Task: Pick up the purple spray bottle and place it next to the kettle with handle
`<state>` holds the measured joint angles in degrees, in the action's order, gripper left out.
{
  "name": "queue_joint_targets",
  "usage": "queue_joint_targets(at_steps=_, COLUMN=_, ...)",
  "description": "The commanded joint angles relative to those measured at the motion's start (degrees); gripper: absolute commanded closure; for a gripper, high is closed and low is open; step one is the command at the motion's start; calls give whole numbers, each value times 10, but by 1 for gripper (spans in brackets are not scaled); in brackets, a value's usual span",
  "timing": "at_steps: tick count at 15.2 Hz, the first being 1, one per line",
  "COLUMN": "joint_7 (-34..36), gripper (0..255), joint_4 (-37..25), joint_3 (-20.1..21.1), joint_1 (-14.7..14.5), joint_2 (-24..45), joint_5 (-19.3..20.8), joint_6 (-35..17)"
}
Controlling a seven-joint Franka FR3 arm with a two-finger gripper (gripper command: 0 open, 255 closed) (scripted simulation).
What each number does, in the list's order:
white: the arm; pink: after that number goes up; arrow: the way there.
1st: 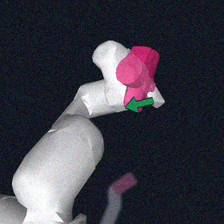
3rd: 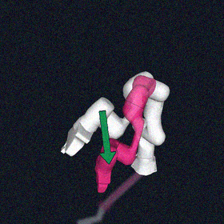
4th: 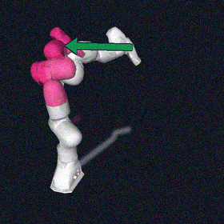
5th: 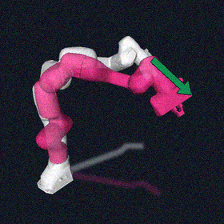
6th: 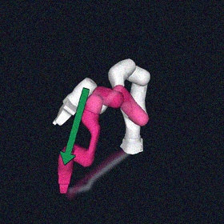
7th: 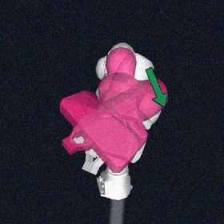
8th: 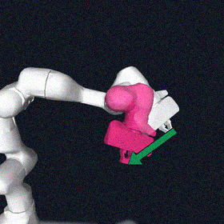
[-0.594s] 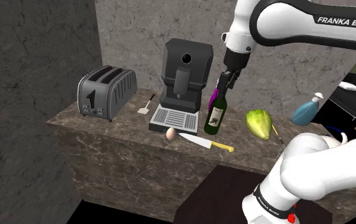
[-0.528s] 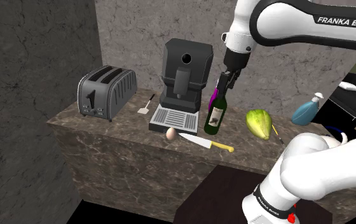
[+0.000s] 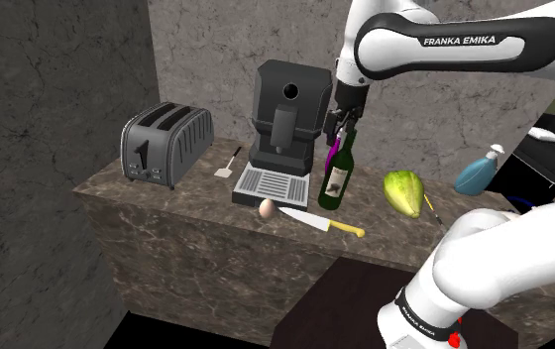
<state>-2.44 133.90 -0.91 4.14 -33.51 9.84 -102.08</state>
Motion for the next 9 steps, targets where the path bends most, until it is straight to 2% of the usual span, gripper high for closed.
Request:
queue_joint_targets(at_steps=1, joint_7=11, gripper=0, joint_4=-7, joint_3=-7, joint_1=13, joint_2=31, joint_5=11, joint_6=-26)
queue_joint_targets(at_steps=9, joint_7=45, gripper=0, joint_4=-79, joint_3=-41, joint_1=61, joint_2=167, joint_5=51, joint_6=-97)
